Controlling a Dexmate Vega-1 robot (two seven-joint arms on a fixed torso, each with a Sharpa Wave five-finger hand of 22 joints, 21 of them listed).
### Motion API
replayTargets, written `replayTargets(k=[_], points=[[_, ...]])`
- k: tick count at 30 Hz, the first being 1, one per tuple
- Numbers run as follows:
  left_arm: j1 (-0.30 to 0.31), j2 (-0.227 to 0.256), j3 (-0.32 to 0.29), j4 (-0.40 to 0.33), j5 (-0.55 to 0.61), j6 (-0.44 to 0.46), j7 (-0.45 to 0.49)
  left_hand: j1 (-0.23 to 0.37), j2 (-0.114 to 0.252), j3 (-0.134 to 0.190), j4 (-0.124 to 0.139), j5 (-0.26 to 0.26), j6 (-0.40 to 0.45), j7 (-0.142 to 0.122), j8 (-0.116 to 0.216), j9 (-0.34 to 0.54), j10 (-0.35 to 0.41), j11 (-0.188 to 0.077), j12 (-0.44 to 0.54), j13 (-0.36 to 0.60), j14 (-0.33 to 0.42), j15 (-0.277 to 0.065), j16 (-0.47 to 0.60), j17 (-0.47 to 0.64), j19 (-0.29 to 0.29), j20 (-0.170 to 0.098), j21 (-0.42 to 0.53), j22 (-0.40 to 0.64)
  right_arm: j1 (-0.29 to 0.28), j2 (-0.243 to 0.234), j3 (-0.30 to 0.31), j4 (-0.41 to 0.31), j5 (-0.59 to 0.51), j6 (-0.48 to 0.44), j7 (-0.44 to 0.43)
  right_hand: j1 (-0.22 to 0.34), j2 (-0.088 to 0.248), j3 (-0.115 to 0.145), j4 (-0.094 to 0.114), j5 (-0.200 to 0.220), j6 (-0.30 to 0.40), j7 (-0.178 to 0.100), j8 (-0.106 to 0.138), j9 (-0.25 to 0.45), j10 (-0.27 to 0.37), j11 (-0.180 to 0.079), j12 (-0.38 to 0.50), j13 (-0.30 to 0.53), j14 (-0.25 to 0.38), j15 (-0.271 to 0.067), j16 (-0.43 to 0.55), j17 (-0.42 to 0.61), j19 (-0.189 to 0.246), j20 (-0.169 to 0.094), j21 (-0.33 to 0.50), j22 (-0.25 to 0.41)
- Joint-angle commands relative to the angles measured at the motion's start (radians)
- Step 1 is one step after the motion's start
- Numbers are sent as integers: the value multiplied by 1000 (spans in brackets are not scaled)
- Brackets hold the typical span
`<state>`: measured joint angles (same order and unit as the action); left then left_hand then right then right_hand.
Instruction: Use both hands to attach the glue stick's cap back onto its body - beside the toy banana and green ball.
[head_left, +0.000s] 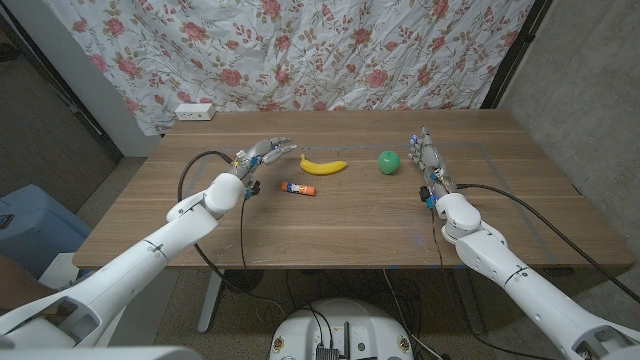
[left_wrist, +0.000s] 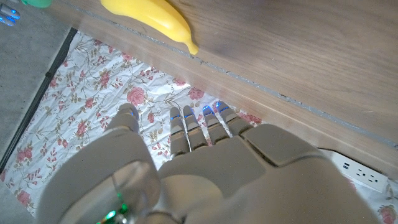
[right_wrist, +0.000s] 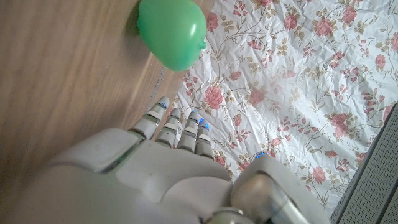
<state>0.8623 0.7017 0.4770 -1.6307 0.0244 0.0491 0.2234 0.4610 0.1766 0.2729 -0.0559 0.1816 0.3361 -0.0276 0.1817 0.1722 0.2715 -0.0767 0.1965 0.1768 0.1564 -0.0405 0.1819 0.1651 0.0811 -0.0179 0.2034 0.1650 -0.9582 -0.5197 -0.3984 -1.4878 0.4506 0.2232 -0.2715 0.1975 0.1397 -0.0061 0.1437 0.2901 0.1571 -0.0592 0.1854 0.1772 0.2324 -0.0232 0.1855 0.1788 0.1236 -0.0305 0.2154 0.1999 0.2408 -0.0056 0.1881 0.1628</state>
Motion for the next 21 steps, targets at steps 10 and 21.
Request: replayTargets(k=[10,21], points=[[96,-164,-31,59,-151,-175,230,32,12,105,-36,4,110,15,23,4,63,11,11,0,52,1,1,0,63,14,0,3,77,-134,-119,-396,-298,-372,-72,-9,23,25,1,9,11,29,4,0,2,12,3,3,-2,41,-4,4,18,56,4,5],[130,-149,-54,16,-298,-79,161,-37,-3,217,-13,-3,85,20,-7,4,41,18,-11,2,36,22,-10,5,87,25,-14,6,159,-27,-144,-75,-143,-293,158,33,-3,83,-45,13,38,-10,24,1,29,-7,19,5,-14,23,-3,1,51,38,12,5]])
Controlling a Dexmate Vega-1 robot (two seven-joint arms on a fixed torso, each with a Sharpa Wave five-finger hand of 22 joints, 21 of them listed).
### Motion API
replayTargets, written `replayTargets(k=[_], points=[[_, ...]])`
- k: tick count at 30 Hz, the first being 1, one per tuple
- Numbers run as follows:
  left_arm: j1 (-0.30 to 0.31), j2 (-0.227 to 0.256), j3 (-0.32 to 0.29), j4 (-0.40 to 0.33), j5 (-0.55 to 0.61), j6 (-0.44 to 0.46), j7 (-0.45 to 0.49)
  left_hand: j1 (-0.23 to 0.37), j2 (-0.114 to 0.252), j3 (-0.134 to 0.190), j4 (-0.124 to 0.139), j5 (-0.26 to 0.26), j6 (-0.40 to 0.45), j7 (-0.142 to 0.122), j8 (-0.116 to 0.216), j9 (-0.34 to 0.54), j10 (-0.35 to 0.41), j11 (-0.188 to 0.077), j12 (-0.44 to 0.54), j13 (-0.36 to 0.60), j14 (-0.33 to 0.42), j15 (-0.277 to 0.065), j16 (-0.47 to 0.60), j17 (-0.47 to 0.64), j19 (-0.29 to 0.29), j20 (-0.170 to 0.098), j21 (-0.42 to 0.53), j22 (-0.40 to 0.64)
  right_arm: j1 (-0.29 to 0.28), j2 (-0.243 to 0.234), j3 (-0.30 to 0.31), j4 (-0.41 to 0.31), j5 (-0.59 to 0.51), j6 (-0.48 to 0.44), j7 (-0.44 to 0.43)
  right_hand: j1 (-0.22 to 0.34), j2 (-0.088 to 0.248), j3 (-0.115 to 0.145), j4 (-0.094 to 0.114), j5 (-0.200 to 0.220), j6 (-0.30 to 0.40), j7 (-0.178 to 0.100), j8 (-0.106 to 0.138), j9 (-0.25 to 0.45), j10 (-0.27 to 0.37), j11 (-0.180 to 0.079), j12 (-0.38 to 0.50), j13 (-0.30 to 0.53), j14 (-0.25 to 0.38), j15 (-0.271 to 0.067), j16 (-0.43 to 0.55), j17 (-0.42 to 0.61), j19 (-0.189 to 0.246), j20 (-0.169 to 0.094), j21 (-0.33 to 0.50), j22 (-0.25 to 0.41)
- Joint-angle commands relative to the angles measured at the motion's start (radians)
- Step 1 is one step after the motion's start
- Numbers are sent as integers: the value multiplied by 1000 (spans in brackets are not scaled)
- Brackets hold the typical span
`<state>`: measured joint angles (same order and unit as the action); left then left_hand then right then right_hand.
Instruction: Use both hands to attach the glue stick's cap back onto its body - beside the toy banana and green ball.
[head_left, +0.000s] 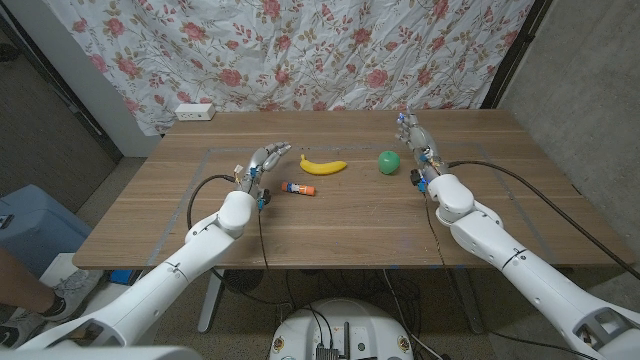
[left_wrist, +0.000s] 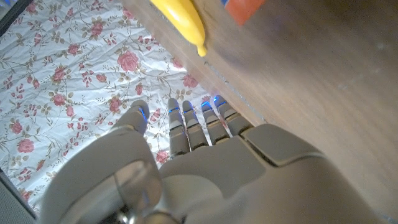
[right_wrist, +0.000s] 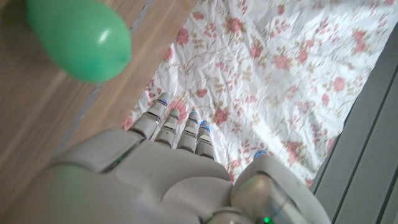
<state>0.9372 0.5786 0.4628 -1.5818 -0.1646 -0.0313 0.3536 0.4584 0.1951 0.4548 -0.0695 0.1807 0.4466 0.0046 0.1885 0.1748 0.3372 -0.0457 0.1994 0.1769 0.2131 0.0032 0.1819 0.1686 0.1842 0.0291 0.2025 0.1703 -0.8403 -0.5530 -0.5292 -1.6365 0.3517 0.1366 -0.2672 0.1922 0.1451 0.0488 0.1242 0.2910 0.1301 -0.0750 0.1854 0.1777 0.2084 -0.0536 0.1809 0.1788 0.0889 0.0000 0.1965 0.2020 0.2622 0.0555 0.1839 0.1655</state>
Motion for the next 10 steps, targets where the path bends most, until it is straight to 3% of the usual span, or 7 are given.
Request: replayTargets(k=[1,2,3,4,5,7,10], points=[[29,-38,-52,-2,-149,-48,-15,-59,-25,36,9,-5,-46,-16,-16,2,-52,-13,-19,2,-45,-31,-12,2,-30,-29,-16,1,22,11,33,98,5,-128,160,23,-10,24,-17,9,39,12,10,0,35,23,14,5,10,4,14,3,34,-26,15,3],[-7,-43,-45,49,-157,-114,-68,-71,-24,38,13,-4,-61,-19,-18,2,-70,-20,-23,2,-61,-41,-15,2,-34,-39,-17,0,-5,56,92,148,81,-6,157,6,-9,20,-7,7,15,20,0,1,28,22,10,6,12,10,16,6,34,-26,13,3],[-29,-42,-37,60,-144,-114,-73,-93,-15,46,26,-2,-85,-5,-18,2,-92,-5,-22,2,-91,-34,-15,3,-61,-55,-23,0,-14,73,129,190,143,88,206,-2,-10,17,-2,6,12,26,0,1,25,26,9,6,21,16,20,7,36,-24,13,3],[-40,-51,-35,59,-146,-99,-64,-101,-10,49,32,-1,-94,-2,-19,2,-101,-3,-23,2,-96,-34,-14,4,-67,-60,-23,0,-11,24,116,137,105,-18,164,-10,-10,15,2,5,19,32,3,1,26,27,9,6,29,17,23,8,38,-25,12,3],[-52,-69,-34,83,-160,-123,-72,-103,-10,50,34,-1,-94,-2,-18,2,-102,-4,-22,2,-96,-33,-13,4,-67,-60,-23,0,-26,49,134,169,110,58,142,-14,-9,15,4,5,17,38,2,1,20,29,7,6,26,17,22,8,35,-27,11,3],[-66,-101,-35,120,-168,-165,-57,-108,-8,51,39,0,-95,1,-17,2,-104,1,-22,2,-98,-31,-12,5,-67,-60,-22,0,-38,94,169,248,177,194,187,-21,-8,14,8,5,17,39,2,1,21,31,8,5,27,6,23,9,33,-29,9,3],[-91,-90,-27,118,-149,-160,-60,-114,-8,54,42,0,-95,1,-15,2,-104,-1,-20,2,-96,-30,-10,5,-68,-64,-21,0,-55,78,185,245,174,210,160,-25,-8,14,10,5,22,45,4,1,22,32,8,5,29,2,23,10,32,-32,8,2]])
